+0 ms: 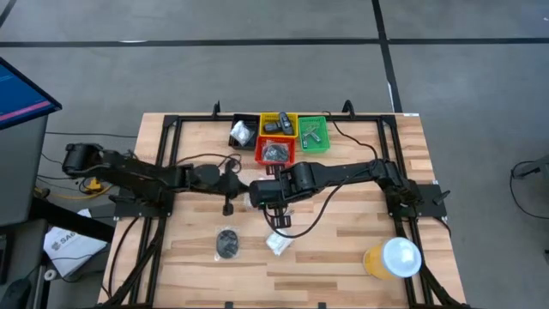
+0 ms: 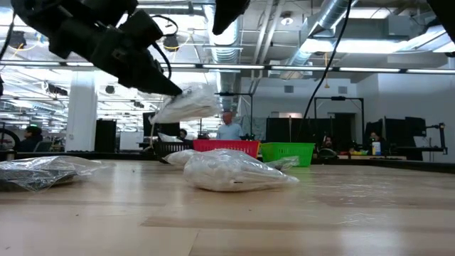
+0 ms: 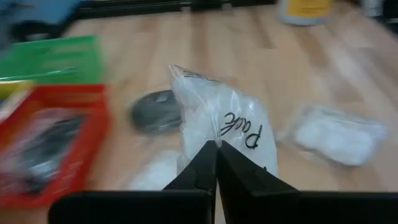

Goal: Pick & Place Travel size toiletries
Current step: Put the cotton pack into the black bin

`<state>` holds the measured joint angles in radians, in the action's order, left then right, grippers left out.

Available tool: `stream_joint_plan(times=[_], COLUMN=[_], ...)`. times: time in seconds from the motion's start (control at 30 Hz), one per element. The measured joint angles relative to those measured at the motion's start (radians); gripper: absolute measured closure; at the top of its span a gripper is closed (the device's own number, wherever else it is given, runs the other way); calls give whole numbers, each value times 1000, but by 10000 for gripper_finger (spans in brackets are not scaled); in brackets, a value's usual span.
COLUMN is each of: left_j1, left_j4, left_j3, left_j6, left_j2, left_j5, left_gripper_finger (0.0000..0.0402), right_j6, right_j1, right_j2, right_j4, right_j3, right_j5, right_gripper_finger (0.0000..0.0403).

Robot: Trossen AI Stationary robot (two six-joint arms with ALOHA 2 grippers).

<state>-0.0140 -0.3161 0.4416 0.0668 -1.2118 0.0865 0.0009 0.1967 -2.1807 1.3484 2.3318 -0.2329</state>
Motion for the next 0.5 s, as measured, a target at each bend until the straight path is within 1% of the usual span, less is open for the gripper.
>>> stream_joint_plan(times=[0.1, 0.17, 0.3, 0.4, 0.5], left_j1=[25, 52, 123, 184, 257], left_j4=[44, 57, 54, 55, 59], left_j3=[0, 0, 0, 0, 0], left_j6=[0, 1, -3, -4, -22], left_j2=[62, 86, 99, 96, 90], left_j5=[93, 128, 144, 150, 164], left_gripper_finger=[401, 401, 401, 401, 401], right_j6=[-1, -12, -57, -62, -90], right_j1=[0, 0, -1, -3, -9], right_j2=[0, 0, 0, 0, 0], right_j4=[-32, -55, -95, -130, -134], right_j3=[0, 0, 0, 0, 0], right_j5=[0, 0, 0, 0, 0], right_gripper_finger=[403, 403, 403, 403, 403])
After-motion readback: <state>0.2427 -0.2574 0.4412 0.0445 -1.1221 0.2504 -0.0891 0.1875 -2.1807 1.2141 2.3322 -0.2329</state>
